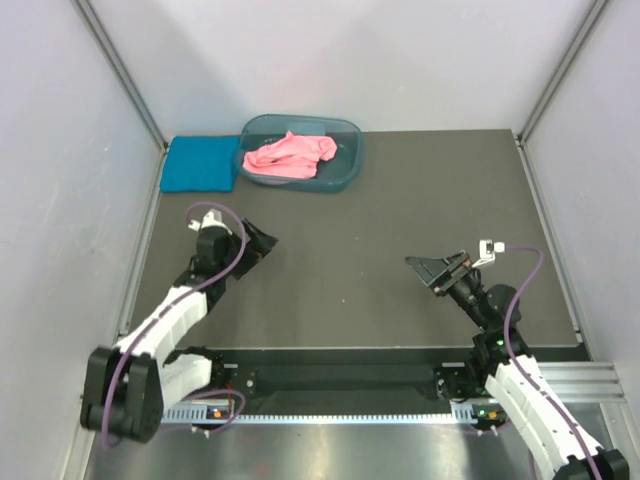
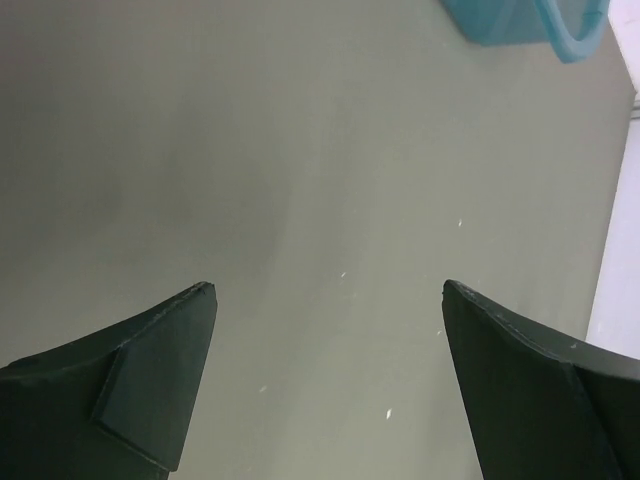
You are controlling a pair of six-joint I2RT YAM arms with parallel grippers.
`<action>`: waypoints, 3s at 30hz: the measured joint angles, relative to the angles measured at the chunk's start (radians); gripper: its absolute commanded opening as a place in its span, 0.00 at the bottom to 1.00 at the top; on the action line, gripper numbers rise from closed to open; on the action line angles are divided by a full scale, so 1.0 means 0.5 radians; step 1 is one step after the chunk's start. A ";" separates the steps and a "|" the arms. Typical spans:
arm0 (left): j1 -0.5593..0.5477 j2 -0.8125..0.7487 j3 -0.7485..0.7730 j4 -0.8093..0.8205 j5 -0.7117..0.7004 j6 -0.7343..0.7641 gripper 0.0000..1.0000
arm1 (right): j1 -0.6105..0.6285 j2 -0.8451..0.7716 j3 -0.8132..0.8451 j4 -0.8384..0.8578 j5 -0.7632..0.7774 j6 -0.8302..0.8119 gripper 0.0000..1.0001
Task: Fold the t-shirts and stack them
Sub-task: Move the tshirt to the center of the board
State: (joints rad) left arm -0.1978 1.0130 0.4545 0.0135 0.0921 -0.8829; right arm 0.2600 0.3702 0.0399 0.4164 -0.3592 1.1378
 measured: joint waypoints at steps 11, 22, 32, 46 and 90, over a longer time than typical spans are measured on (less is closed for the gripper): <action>0.138 0.579 0.706 -0.220 0.125 -0.057 0.99 | -0.256 0.257 0.009 -0.328 0.140 -0.191 1.00; 0.407 1.477 1.559 -0.244 0.313 -0.103 0.93 | -0.263 0.575 0.568 -1.169 0.555 -0.735 1.00; 0.148 2.257 2.976 -0.618 0.064 0.530 0.75 | -0.274 0.902 0.755 -1.351 0.629 -1.008 1.00; 0.097 3.132 3.684 -0.725 -0.191 0.948 0.80 | -0.292 1.145 0.984 -1.457 0.626 -1.171 0.98; -0.596 0.500 1.724 -0.676 0.081 0.507 0.99 | 0.161 1.196 1.550 -2.000 0.681 -1.353 1.00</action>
State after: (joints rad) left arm -0.4957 1.2633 1.3163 -0.3244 0.1326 -0.6292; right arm 0.3405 0.9680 0.8150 -0.5835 -0.0189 0.4610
